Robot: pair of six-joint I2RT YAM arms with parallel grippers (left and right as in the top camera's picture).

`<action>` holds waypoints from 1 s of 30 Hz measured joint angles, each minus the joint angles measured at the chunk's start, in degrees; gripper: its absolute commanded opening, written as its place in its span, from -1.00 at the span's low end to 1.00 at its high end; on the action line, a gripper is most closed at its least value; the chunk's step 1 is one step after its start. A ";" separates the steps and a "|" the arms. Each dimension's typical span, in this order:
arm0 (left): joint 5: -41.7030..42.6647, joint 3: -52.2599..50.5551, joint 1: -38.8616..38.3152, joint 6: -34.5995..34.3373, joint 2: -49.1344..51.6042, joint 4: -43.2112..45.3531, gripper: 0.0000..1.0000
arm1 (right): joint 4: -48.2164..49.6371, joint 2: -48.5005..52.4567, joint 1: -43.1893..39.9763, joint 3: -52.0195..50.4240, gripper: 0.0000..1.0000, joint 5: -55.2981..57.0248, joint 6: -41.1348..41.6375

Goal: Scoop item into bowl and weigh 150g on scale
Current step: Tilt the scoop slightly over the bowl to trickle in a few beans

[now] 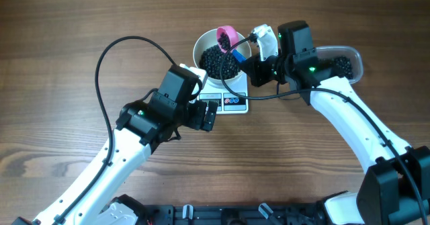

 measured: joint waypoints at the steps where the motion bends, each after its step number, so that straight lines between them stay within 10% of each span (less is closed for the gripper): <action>1: 0.00 0.00 0.00 0.00 0.00 0.02 1.00 | 0.00 0.00 0.00 0.00 -0.91 0.00 0.17; 30: 0.00 0.00 0.00 0.02 0.00 0.00 1.00 | 0.00 -0.04 0.00 0.00 -0.91 0.20 -0.24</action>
